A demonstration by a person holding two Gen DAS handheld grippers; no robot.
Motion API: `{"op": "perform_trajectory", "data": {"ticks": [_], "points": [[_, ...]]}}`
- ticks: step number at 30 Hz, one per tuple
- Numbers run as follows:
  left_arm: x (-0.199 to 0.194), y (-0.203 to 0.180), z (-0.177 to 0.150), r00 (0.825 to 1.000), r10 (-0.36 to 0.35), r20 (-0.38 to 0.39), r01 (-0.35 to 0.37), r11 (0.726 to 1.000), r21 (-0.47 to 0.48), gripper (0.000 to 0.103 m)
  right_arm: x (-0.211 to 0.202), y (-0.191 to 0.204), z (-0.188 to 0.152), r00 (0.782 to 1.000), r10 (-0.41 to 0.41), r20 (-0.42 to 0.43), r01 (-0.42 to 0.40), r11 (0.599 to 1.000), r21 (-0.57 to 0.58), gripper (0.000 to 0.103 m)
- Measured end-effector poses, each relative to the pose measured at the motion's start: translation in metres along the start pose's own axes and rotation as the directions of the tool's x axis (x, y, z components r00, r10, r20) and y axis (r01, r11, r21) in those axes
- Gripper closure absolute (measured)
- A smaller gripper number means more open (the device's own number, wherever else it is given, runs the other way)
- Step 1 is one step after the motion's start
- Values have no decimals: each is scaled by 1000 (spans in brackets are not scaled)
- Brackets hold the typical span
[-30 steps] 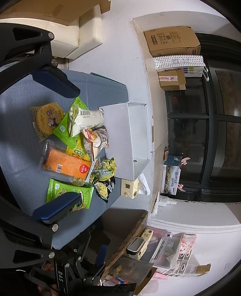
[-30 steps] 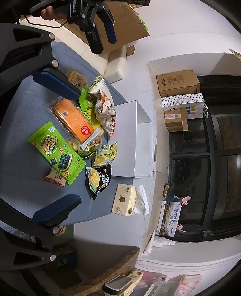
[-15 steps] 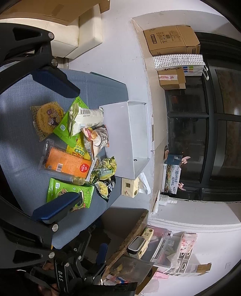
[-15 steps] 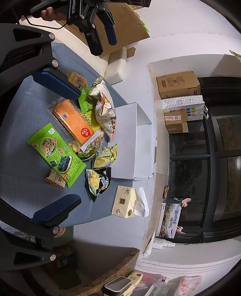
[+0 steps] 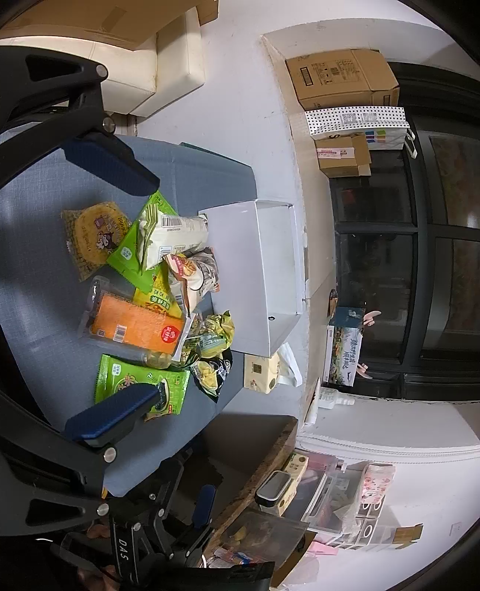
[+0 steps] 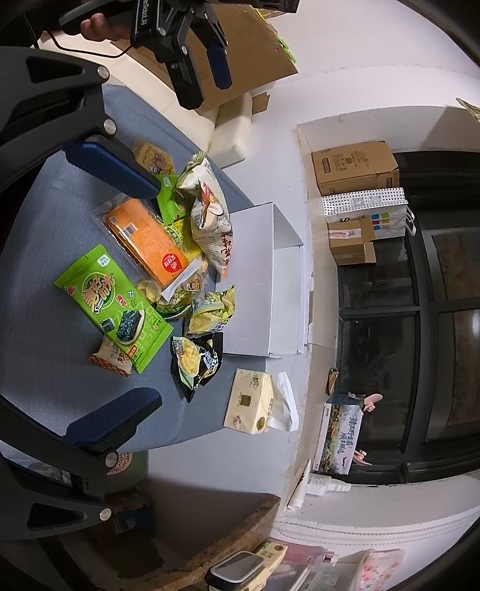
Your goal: Organize snacks
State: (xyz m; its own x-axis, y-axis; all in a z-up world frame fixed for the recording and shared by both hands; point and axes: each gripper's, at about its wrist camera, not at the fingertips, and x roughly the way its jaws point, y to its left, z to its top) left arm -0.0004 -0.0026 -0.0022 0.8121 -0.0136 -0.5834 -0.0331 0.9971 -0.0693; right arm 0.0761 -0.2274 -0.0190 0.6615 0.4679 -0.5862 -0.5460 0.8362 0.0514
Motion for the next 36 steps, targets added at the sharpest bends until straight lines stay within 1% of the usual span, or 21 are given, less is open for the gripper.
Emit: {"op": "perform_trajectory", "data": {"ticks": [6,9,11,13,15,17,20,23,25,27,29,30,31,32,33,34,36], "points": [[-1,1,-1,1000,1,12,-1,1000,1,0,1,-1,0,1000,-1,-1,1,1000,2,0],[-1,3,-1,1000,10,19,-10,1000,-12,0,4,-5,0,1000,8,1,-8,1000,23,0],[-2,5,-1,999,-4,32,5,1000,-31,0,8,-8,3,999,44,13,-44,998,38,0],[-3,6,-1,999,-30,37,31,999,-36,0,17,-10,9,998,52,22,-53,998,45,0],[-2,5,-1,999,-38,29,39,999,-25,0,39,-10,18,999,52,-11,-52,998,48,0],[-1,2,-2,999,-34,22,35,999,-13,0,75,-10,29,996,49,-76,-46,998,46,0],[2,4,-3,999,-36,5,36,999,-18,0,121,-14,41,991,74,-109,-68,996,56,0],[6,6,-5,1000,-17,-6,17,1000,-15,0,180,-22,51,977,74,-201,-52,992,112,0],[7,10,-7,1000,-25,-9,25,999,-26,0,207,-25,53,968,72,-240,-40,990,135,0],[11,13,-8,1000,-15,-16,14,1000,-28,0,235,-28,54,958,56,-280,-18,990,137,1],[16,16,-11,1000,-8,-27,8,1000,-27,0,254,-30,54,948,36,-316,11,989,148,19],[19,17,-12,999,-12,-33,11,1000,-28,0,259,-28,54,946,-11,-325,54,991,125,31],[22,17,-12,999,-16,-40,15,999,-29,0,262,-27,54,943,-29,-333,68,992,106,41],[25,18,-13,999,-19,-49,17,999,-32,0,265,-27,54,939,-15,-344,53,993,103,41],[27,19,-13,998,-21,-54,19,999,-33,0,265,-27,54,939,-6,-343,47,993,110,45],[30,19,-13,998,-26,-55,24,999,-30,0,260,-28,56,941,15,-338,27,993,119,52],[36,18,-11,998,-38,-56,37,999,-22,0,249,-28,58,949,22,-314,13,994,107,56]]}}
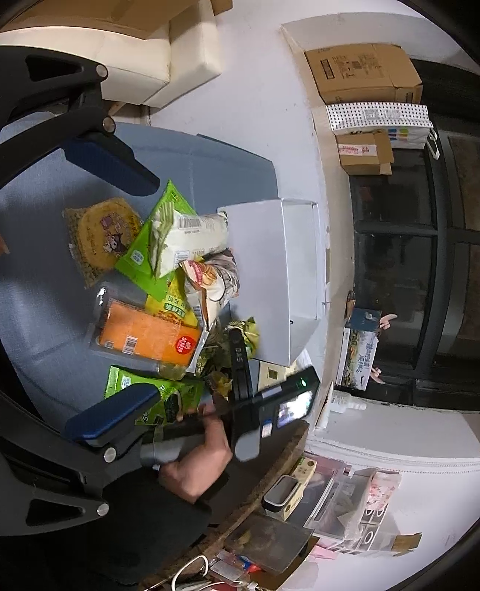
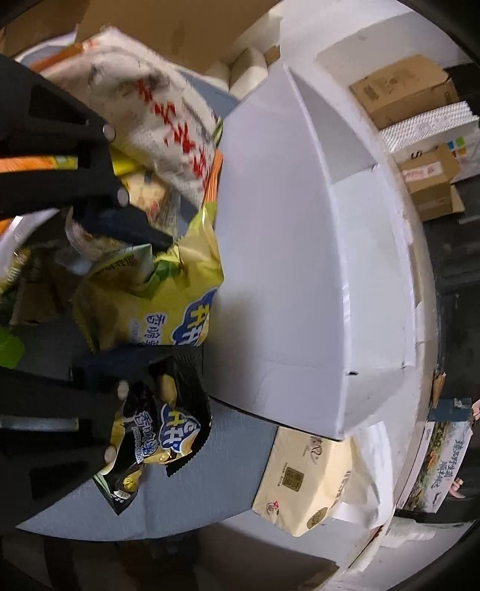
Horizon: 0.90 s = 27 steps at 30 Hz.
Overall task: Organize snacks
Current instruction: 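Grasp the yellow chip bag with the right gripper while the left grasps a white-red snack bag, then carry both held bags into the white box and open both grippers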
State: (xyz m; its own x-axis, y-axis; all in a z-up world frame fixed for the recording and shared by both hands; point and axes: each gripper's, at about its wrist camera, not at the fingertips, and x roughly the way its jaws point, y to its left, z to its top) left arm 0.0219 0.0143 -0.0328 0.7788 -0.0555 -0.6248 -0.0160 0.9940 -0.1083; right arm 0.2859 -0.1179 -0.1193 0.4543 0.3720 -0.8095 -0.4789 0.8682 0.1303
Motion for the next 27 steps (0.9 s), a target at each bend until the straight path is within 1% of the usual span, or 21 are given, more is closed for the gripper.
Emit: {"op": "perform_trajectory", "data": {"ticks": [3,5,7,9,10,12,13,14,15,16,18,19,20,21,22,24,27], "points": [[12,-2,10,1000,-8,0,8,1000,22,0,-30,-2,-7,997,28,68,-28,1000,-11,57],[31,-5,23,1000,-8,-7,8,999,50,0,-58,-5,-10,988,58,141,-56,998,-13,57],[51,-9,34,1000,1,-29,1,997,74,0,-87,-8,-10,973,80,216,-80,997,-10,57],[86,-14,46,996,29,-82,-21,995,102,0,-120,-13,-13,954,101,283,-105,994,0,57],[96,-15,49,994,38,-99,-27,993,111,0,-135,-14,-14,945,113,306,-120,993,3,57],[123,-18,56,987,76,-139,-57,990,133,4,-159,-16,-23,929,128,347,-136,991,0,57],[138,-20,60,984,78,-162,-55,989,137,5,-169,-15,-29,923,132,361,-140,990,-5,57],[147,-20,61,981,79,-178,-54,989,137,8,-174,-16,-33,918,135,373,-142,990,-8,57],[161,-19,63,974,92,-208,-64,988,137,20,-182,-16,-39,913,133,385,-141,990,-8,57],[174,-17,64,965,101,-241,-70,988,134,27,-192,-17,-49,908,129,398,-137,991,-7,57],[189,-16,62,955,66,-290,-32,992,119,36,-202,-19,-57,905,134,404,-145,989,-4,57],[192,-18,60,952,88,-294,-51,990,130,38,-206,-20,-65,903,138,406,-150,989,-2,57],[191,-19,59,953,96,-287,-58,989,137,51,-209,-21,-72,904,139,405,-153,988,2,57],[187,-19,58,957,99,-271,-63,988,139,67,-212,-22,-79,904,137,406,-152,988,6,57],[180,-17,58,965,68,-252,-39,992,120,68,-212,-23,-84,904,134,406,-150,989,8,57],[167,-13,57,972,5,-235,13,997,75,70,-215,-26,-95,904,133,405,-155,988,21,57],[135,-10,52,986,-35,-161,43,998,47,70,-215,-28,-103,903,135,408,-166,985,40,57]]}}
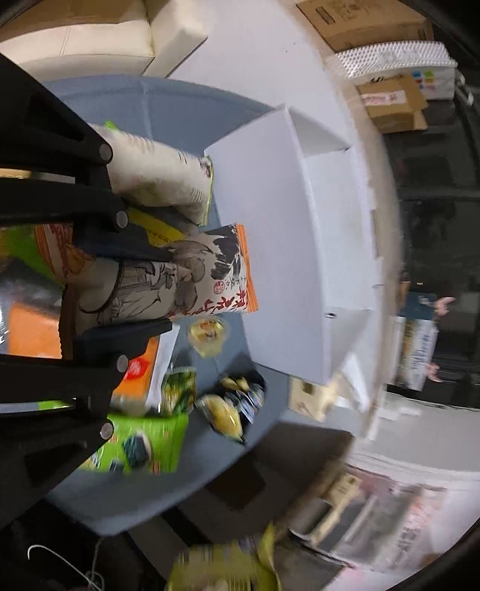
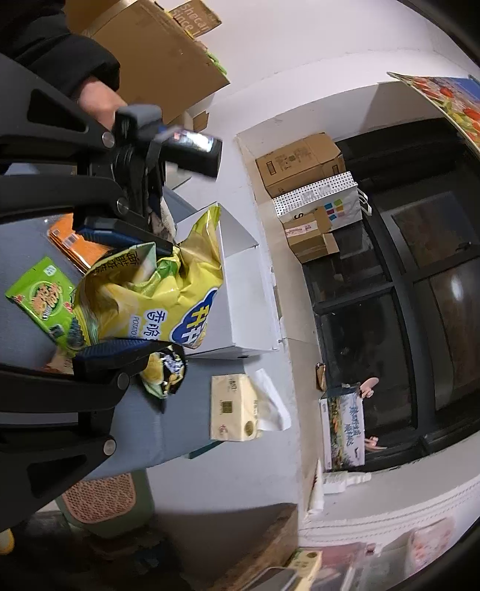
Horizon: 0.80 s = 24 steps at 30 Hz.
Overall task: Organize snacks
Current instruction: 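Carry both held bags into the white box and open both grippers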
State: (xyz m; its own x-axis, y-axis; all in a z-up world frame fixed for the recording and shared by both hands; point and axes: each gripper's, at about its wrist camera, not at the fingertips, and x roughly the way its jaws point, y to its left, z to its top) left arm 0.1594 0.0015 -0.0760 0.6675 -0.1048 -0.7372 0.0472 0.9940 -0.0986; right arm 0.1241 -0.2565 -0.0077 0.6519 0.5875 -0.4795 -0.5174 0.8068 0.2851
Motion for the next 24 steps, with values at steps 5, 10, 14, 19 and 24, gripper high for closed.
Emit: {"op": "perform_trajectory", "data": {"ticks": [5,10,14,19,24], "points": [[-60,1,4,983,-43,179,47,999,-15,70,10,0,1,1000,-4,10,4,1000,0,57],[-78,20,49,963,-26,269,34,999,-27,70,49,10,35,999,31,5,-31,999,-38,57],[-51,45,105,961,13,275,2,999,-54,70,99,12,80,999,37,-4,-37,999,-40,57],[-1,74,151,976,41,213,-24,996,-84,70,183,14,135,996,-18,-82,14,999,-47,57],[40,94,169,983,94,156,-80,992,-95,67,243,12,155,984,-74,-162,60,994,-89,55]]}}
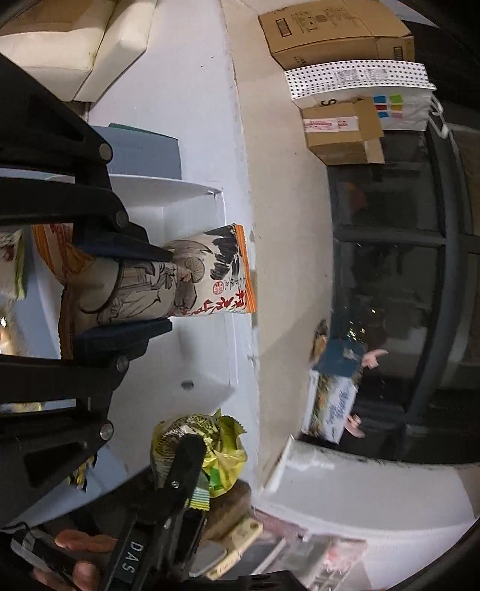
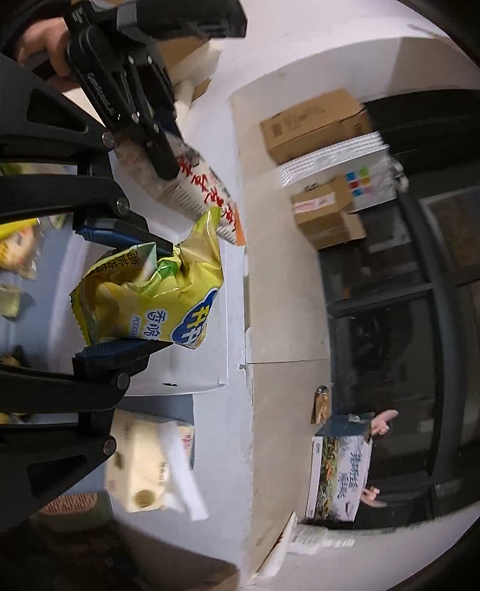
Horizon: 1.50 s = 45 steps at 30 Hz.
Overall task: Organize snacks
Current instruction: 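Carry both held bags into the white box and open both grippers, then grasp the black chip bag with the right gripper while the left grasps the white bag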
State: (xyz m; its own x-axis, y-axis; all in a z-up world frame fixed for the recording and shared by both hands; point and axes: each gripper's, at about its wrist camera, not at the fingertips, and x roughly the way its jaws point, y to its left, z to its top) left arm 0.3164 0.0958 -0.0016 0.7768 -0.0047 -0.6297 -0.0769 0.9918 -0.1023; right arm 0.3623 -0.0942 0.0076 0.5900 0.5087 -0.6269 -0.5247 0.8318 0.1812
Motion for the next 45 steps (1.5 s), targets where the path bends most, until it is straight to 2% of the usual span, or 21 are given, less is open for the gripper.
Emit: {"op": "perform_trajectory", "data": {"ticks": [1,2,3,4,5,6,8,13,16,19,22,24,25,26,29,32,35,37,41,45], "points": [[7,5,1,1000,18,-13,-18,1000,-12,65,8,-1,3,1000,9,-21,-8,1000,5,54],[11,8,2,999,37,-25,-38,999,-24,47,15,-3,6,999,9,-34,-8,1000,16,51],[14,11,2,998,51,-43,-53,998,-38,15,19,-5,8,999,8,-36,-7,1000,29,27],[16,16,1,997,61,-48,-64,996,-62,3,21,-8,9,999,24,-36,-22,999,49,0],[13,21,-1,998,62,-21,-63,995,-82,0,20,-10,9,999,48,-18,-46,997,65,0],[9,25,-3,998,59,3,-58,994,-93,0,16,-12,8,998,64,7,-64,994,85,0],[4,28,-5,999,40,-1,-40,994,-104,0,8,-17,6,996,74,41,-78,991,109,0],[-22,28,-11,1000,4,31,0,992,-126,0,-21,-19,-1,989,105,102,-114,989,90,0],[-55,18,-23,995,-40,92,48,995,-89,0,-48,-19,-14,975,166,145,-180,980,86,0],[-91,6,-43,980,-110,166,117,993,-33,0,-86,-17,-43,958,223,180,-236,970,55,0],[-128,-14,-76,967,-120,225,110,992,53,0,-118,-16,-83,947,256,192,-265,964,21,0],[-139,-22,-92,973,-142,181,135,989,53,0,-134,-14,-113,955,248,166,-254,967,15,0],[-145,-26,-105,974,-184,134,180,983,40,0,-140,-14,-127,959,240,152,-245,969,17,0],[-150,-28,-113,972,-203,119,201,979,31,0,-144,-13,-139,964,224,140,-229,973,16,0],[-168,-38,-145,973,-208,105,204,978,47,0,-156,-13,-183,984,138,111,-141,990,18,0],[-179,-46,-166,982,-167,88,162,985,61,0,-155,-21,-213,992,112,57,-115,992,49,0],[-190,-50,-182,976,-204,72,199,978,61,0,-144,-37,-221,996,87,8,-88,992,96,0],[-194,-53,-191,980,-190,62,186,980,72,0,-135,-47,-218,997,71,-5,-70,991,110,0],[-196,-49,-204,983,-176,47,173,983,65,0,-96,-71,-198,999,-16,-50,21,993,113,0],[-191,-38,-213,985,-170,25,169,985,21,0,-40,-97,-176,989,-2,-149,26,987,160,0]]}}
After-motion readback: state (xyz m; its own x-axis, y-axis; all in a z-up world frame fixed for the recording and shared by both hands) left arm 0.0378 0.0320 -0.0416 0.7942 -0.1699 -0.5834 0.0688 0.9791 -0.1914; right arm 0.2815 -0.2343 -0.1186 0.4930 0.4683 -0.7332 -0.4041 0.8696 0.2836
